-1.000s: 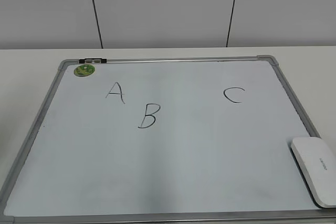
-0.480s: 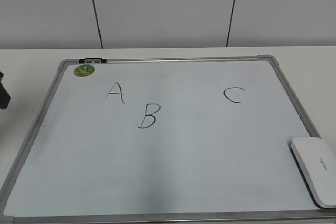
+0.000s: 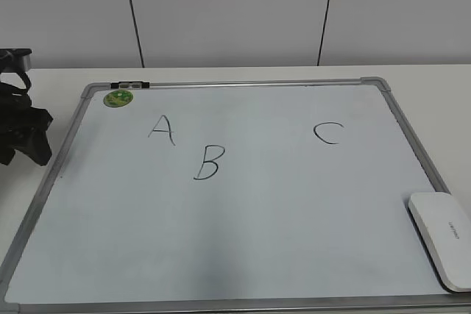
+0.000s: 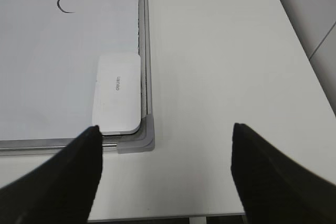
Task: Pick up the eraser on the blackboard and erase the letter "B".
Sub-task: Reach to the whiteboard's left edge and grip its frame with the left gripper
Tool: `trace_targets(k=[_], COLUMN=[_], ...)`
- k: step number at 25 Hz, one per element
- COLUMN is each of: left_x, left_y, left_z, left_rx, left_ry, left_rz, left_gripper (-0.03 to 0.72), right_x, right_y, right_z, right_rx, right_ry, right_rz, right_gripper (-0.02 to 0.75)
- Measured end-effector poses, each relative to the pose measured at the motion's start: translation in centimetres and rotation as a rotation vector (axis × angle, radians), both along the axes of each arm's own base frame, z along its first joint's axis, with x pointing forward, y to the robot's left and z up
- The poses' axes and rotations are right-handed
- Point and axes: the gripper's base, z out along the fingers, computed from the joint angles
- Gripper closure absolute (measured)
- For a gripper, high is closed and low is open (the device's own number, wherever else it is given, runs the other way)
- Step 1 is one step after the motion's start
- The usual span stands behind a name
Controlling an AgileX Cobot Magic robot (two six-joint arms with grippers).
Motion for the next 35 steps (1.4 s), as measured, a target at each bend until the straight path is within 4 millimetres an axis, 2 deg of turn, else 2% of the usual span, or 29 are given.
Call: trace_targets(k=[10, 20, 27, 35], left_x=[3.4, 4.4, 4.9, 5.0], left_y=[0.9, 1.3, 1.4, 1.4], left_z=[-2.0, -3.6, -4.0, -5.2], left_rx=[-0.043, -0.058, -0.066, -0.071], left_ry=[0.012, 0.039, 0.044, 0.072], left_rz=[0.012, 0.022, 0.029, 0.031], left_gripper=[0.226, 0.287, 0.388, 0.407], right_x=[0.0, 0.0, 0.0, 0.0], right_y=[0.0, 0.0, 0.0, 0.0], right_z=[0.0, 0.0, 0.0, 0.0], right_rx=[0.0, 0.0, 0.0, 0.0], right_ry=[-0.001, -0.001, -0.001, -0.001], right_rz=[0.0, 0.0, 0.0, 0.0], right_gripper=[0.17, 0.17, 0.17, 0.17])
